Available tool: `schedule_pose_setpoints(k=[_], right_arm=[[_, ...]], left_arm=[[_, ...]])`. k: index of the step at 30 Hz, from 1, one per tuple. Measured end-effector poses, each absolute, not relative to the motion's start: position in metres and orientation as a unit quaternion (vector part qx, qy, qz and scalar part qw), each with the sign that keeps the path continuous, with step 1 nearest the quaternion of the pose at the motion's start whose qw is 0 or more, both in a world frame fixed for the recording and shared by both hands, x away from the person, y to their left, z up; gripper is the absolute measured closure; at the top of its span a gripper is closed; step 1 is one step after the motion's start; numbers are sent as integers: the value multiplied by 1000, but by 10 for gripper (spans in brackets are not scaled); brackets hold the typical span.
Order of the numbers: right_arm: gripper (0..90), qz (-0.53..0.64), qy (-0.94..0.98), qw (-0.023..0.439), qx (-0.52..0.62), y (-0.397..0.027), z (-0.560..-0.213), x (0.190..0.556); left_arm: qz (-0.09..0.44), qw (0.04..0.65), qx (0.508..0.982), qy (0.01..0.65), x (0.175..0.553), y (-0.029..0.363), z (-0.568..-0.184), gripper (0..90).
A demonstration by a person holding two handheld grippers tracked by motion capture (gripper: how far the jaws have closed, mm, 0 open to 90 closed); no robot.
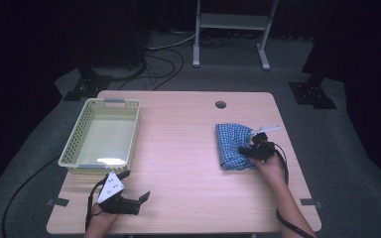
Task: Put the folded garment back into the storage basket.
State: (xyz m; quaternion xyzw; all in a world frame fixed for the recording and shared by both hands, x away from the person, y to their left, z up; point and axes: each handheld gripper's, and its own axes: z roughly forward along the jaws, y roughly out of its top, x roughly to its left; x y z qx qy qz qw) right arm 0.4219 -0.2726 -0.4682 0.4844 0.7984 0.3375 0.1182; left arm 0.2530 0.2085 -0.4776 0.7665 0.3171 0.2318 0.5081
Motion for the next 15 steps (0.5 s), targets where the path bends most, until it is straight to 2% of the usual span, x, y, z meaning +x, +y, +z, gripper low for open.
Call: schedule_pose_setpoints(k=[5, 15], right_arm=[[714, 355, 782, 95, 504, -279, -466, 423], [738, 372, 775, 106, 499, -285, -452, 414]], left_arm=[[232, 508, 766, 318, 253, 209, -478, 0], [233, 506, 767, 319, 253, 208, -478, 0]])
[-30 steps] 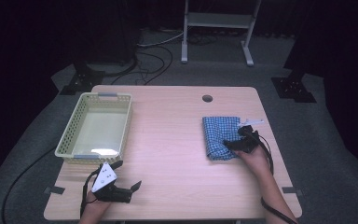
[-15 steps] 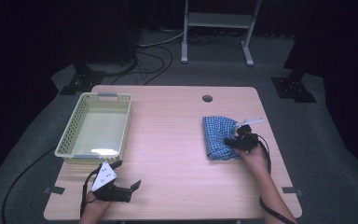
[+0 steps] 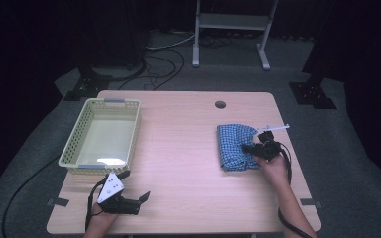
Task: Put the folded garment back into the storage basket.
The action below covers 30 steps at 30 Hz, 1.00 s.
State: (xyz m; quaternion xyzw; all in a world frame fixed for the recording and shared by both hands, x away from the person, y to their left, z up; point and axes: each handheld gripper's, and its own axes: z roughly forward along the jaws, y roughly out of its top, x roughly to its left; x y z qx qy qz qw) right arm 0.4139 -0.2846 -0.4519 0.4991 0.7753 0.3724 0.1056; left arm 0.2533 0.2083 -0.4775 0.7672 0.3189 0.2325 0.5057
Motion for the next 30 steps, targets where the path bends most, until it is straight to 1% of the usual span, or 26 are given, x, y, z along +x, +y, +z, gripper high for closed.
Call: schedule_pose_setpoints(k=[8, 9, 12, 20, 30], right_arm=[[746, 410, 761, 126, 487, -288, -420, 403], [745, 414, 760, 138, 482, -288, -411, 401], [747, 423, 752, 141, 486, -291, -404, 401], [752, 448, 739, 157, 479, -297, -371, 394], [751, 453, 735, 168, 476, -289, -348, 389]], left_arm=[[232, 506, 767, 320, 254, 208, -478, 0], [232, 506, 767, 319, 254, 208, -478, 0], [232, 504, 769, 318, 253, 208, -477, 0], [232, 505, 767, 320, 253, 208, -478, 0], [232, 505, 767, 320, 254, 208, -478, 0]])
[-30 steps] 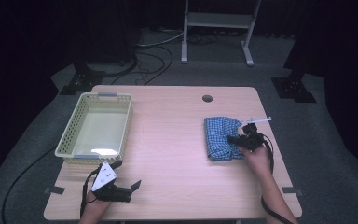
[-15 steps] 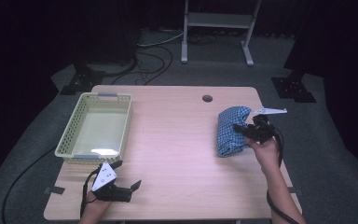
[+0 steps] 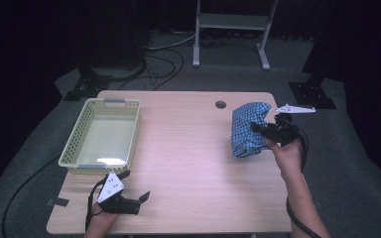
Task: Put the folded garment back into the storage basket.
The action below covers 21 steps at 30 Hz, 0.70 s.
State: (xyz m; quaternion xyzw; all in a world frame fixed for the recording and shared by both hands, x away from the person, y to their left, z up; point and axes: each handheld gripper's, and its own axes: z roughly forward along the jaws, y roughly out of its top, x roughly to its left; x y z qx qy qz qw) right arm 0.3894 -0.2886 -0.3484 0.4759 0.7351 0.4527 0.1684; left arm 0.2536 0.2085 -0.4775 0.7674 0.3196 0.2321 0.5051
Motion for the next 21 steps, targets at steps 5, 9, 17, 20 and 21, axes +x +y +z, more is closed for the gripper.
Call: schedule_pose_setpoints(k=[5, 9, 17, 20, 21], right_arm=[[751, 453, 736, 169, 474, -285, -345, 391], [751, 458, 733, 164, 475, -282, -344, 392], [751, 467, 732, 162, 469, -268, -342, 396], [750, 472, 731, 157, 467, -263, -340, 397], [750, 473, 731, 158, 465, -261, -340, 398]], left_arm=[[231, 506, 767, 320, 254, 209, -478, 0], [231, 506, 767, 320, 254, 209, -478, 0], [230, 506, 767, 320, 254, 209, -478, 0], [231, 507, 766, 321, 254, 209, -478, 0], [232, 507, 765, 321, 253, 209, -478, 0]])
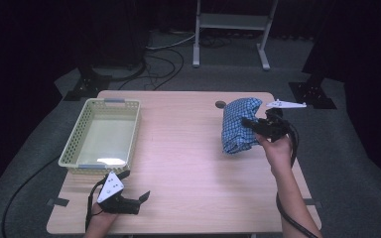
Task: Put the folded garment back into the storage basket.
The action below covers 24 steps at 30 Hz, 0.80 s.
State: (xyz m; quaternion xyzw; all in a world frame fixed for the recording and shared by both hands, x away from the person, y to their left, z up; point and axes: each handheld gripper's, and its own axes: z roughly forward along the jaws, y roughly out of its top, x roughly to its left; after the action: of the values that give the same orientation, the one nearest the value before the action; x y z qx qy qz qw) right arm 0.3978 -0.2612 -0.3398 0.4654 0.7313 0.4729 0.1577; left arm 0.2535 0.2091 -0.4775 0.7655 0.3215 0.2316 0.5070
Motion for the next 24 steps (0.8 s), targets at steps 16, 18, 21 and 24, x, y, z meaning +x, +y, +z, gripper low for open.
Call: schedule_pose_setpoints(k=[16, 18, 21, 24], right_arm=[[750, 487, 732, 144, 454, -232, -336, 404], [749, 490, 731, 141, 454, -228, -336, 405], [750, 491, 732, 139, 452, -222, -336, 407], [750, 493, 733, 136, 449, -214, -336, 408]], left_arm=[[231, 507, 765, 322, 253, 209, -478, 0], [232, 507, 765, 322, 253, 209, -478, 0], [233, 506, 766, 321, 253, 209, -478, 0], [233, 506, 766, 320, 253, 209, -478, 0]])
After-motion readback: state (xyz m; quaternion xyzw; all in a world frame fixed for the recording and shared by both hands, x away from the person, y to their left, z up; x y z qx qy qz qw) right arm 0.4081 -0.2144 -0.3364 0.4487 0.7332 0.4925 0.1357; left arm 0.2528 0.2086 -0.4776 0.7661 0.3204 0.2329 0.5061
